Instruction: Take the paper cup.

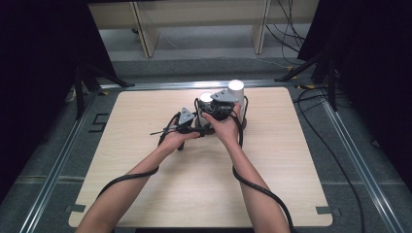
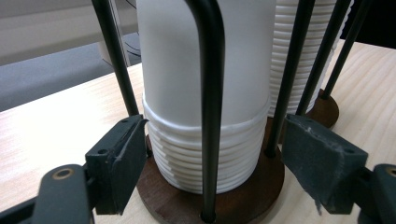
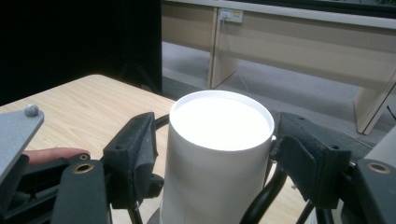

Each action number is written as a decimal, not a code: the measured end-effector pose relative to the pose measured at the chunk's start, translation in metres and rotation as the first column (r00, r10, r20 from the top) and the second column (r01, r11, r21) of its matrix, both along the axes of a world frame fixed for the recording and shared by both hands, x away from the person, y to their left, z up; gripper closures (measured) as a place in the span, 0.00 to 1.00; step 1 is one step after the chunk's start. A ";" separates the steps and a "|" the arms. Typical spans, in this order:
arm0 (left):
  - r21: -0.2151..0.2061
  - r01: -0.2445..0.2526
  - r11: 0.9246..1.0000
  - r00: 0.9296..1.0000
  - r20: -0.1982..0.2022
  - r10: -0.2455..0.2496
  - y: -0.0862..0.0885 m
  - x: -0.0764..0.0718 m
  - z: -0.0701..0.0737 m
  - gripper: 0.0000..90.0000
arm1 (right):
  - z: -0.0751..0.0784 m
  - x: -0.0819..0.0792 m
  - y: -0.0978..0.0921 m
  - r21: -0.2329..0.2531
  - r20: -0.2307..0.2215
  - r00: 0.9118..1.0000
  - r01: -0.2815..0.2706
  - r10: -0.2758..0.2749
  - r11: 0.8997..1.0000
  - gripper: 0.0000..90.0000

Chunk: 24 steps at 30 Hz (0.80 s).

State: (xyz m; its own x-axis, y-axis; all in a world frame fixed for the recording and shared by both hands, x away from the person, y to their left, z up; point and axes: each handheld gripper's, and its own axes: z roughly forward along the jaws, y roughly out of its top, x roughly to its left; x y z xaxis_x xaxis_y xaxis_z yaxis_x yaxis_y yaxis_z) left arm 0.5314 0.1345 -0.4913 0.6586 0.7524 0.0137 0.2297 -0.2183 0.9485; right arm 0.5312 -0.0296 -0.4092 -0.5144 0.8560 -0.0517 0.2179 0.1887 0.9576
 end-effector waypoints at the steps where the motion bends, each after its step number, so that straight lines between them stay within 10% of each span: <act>1: -0.004 0.001 1.000 1.000 -0.002 -0.001 0.000 0.001 0.000 0.25 | 0.000 0.001 0.001 0.001 0.003 1.000 0.009 -0.009 1.000 0.34; 24: 0.004 0.009 1.000 1.000 0.013 -0.009 -0.002 0.004 -0.001 0.28 | -0.007 0.007 0.014 -0.004 0.016 0.997 0.072 -0.072 0.997 0.37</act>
